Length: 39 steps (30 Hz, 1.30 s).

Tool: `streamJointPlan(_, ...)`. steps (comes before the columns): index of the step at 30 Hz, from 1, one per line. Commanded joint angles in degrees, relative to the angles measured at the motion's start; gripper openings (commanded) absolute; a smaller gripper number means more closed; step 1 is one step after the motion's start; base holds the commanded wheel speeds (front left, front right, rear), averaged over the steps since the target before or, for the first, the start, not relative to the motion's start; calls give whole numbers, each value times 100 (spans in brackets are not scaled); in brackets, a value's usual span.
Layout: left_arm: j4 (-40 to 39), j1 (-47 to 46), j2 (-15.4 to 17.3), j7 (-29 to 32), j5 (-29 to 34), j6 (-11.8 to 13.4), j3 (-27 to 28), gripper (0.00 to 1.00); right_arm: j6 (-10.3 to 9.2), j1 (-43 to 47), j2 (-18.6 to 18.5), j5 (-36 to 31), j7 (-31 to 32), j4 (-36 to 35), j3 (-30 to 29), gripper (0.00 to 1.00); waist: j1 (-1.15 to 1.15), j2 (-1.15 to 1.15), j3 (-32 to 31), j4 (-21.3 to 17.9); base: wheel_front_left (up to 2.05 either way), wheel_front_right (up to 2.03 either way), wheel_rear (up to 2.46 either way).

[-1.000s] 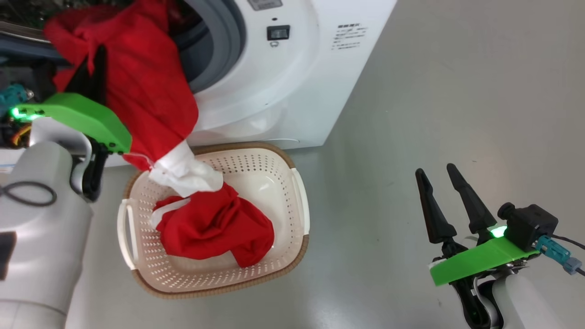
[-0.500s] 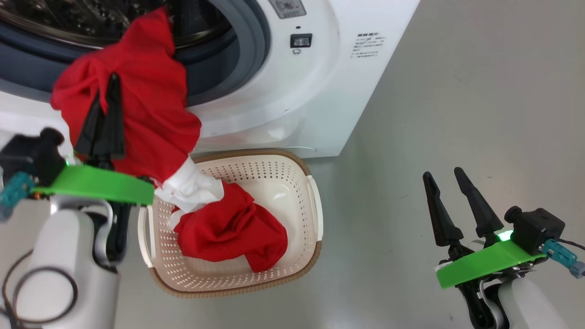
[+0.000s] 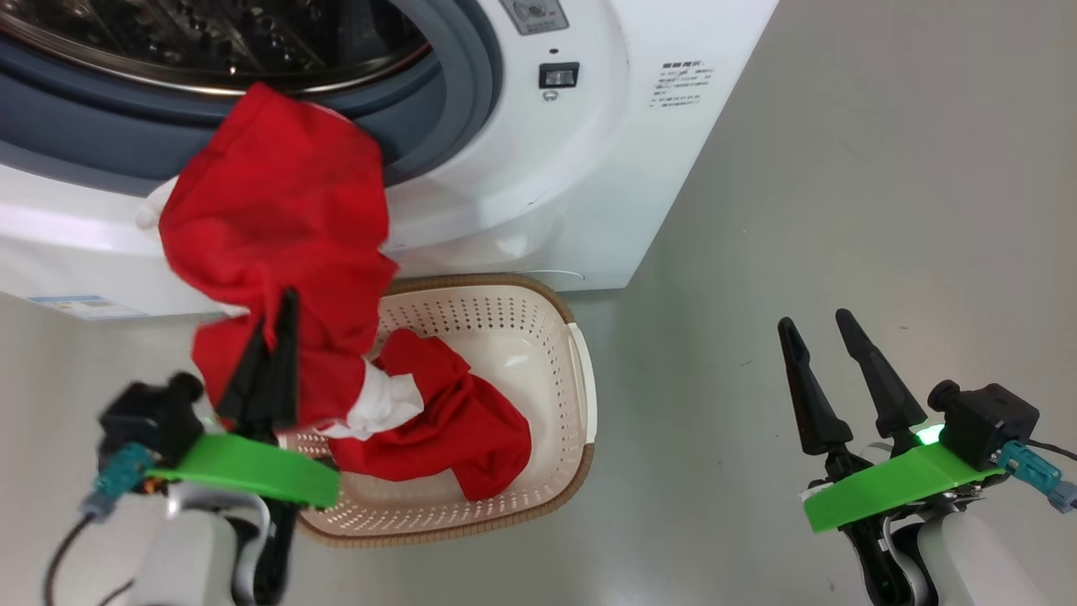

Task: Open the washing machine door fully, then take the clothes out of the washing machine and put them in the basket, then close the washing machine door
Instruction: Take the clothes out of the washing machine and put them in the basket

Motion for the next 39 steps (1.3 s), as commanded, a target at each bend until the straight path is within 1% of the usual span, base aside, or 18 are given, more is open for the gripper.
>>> streamJointPlan(1, 74, 121, 89, -45, -53, -30, 91, 0, 37, 94, -45, 37, -36, -122, 160, 100, 0, 0, 33, -11, 0, 0, 0)
streamJointPlan(3, 374, 123, 69, -45, -121, -33, 19, 0, 37, 77, -46, 39, -36, -132, 166, 100, 0, 0, 87, -20, 0, 0, 0)
streamJointPlan(6, 871, 25, 65, -45, -276, -34, -244, 0, 37, 20, -47, 34, -36, -151, 202, 100, 0, 0, 196, -64, 0, 0, 0)
streamJointPlan(7, 871, 25, 65, -45, -276, -34, -244, 0, 37, 20, -47, 34, -36, -151, 202, 100, 0, 0, 196, -64, 0, 0, 0)
streamJointPlan(12, 1601, -272, 119, -46, -614, -35, -724, 0, 37, -62, -56, 23, -36, -180, 211, 100, 0, 0, 411, -171, 0, 0, 0)
streamJointPlan(20, 2696, -791, 151, -46, -1076, -36, -1303, 0, 37, -144, -35, -1, -36, -214, 203, 100, 0, 0, 692, -327, 0, 0, 0)
streamJointPlan(26, 3221, -1156, 205, -46, -1262, -36, -1475, 0, 37, -215, -5, -22, -36, -253, 172, 100, 0, 0, 840, -403, 0, 0, 0)
streamJointPlan(27, 3254, -1195, 213, -46, -1286, -36, -1484, 4, 37, -217, -1, -26, -36, -256, 162, 100, 0, 0, 855, -410, 0, 0, 0)
streamJointPlan(29, 3300, -1253, 237, -46, -1305, -36, -1483, 41, 37, -219, 5, -32, -36, -261, 142, 100, 0, 0, 876, -415, 0, 0, 0)
streamJointPlan(30, 3304, -1275, 247, -46, -1316, -36, -1467, 49, 37, -220, 8, -36, -36, -262, 133, 100, 0, 0, 882, -413, 0, 0, 0)
streamJointPlan(31, 3304, -1288, 256, -46, -1325, -36, -1455, 83, 37, -221, 11, -39, -36, -262, 125, 100, 0, 0, 886, -412, 0, 0, 0)
streamJointPlan(32, 3303, -1294, 266, -46, -1331, -36, -1448, 96, 37, -222, 15, -43, -36, -261, 116, 100, 0, 0, 886, -410, 0, 0, 0)
streamJointPlan(33, 3298, -1297, 277, -46, -1334, -36, -1433, 100, 37, -222, 18, -45, -36, -259, 110, 100, 0, 0, 884, -406, 0, 0, 0)
streamJointPlan(39, 3211, -1225, 296, -46, -1321, -36, -1288, 100, 37, -205, 26, -58, -36, -223, 109, 100, 0, 0, 759, -346, 0, 0, 0)
